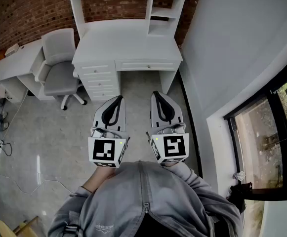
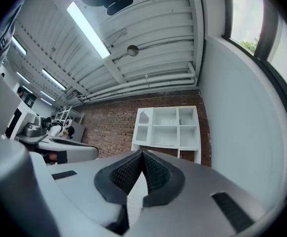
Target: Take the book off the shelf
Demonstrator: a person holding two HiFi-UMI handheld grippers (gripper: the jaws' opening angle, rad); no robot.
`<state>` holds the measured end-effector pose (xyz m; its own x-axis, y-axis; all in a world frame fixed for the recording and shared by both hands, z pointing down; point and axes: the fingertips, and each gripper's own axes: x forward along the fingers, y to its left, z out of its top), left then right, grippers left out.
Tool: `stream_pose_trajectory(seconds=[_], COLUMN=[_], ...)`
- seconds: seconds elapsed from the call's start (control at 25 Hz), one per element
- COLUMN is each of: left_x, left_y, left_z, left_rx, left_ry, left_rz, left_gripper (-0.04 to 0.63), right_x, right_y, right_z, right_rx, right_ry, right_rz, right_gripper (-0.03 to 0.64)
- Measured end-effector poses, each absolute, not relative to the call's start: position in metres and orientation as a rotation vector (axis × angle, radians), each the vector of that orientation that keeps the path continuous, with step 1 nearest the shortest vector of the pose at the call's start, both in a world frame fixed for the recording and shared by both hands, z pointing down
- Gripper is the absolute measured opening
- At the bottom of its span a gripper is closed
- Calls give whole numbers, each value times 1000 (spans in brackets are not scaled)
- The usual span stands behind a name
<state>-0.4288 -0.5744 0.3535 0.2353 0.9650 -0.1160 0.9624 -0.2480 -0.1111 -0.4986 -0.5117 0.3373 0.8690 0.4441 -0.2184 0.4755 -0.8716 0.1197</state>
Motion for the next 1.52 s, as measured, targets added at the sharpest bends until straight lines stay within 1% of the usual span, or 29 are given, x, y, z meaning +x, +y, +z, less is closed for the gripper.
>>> stream_pose_trajectory(seconds=[0.44, 0.72, 1.0, 1.52], left_x=[-417, -409, -392, -326], left_y=[-581, -571, -530, -405], left_z=[357, 371, 379, 373], left_rx=[-2432, -2422, -2410, -2444], left_ry=[-1941, -1970, -1974, -1981], left_rz=[269, 222, 219, 253], left_gripper=[6, 6, 6, 6], right_x=[-486, -485, -463, -390], right_y=[-520, -507, -464, -335], right_z=[341, 355, 367, 369], right_rx=[2867, 2914, 2945, 2949], right_ry=[740, 787, 780, 724], right_rz=[-286, -288, -284, -249], right_gripper=[26, 26, 26, 26])
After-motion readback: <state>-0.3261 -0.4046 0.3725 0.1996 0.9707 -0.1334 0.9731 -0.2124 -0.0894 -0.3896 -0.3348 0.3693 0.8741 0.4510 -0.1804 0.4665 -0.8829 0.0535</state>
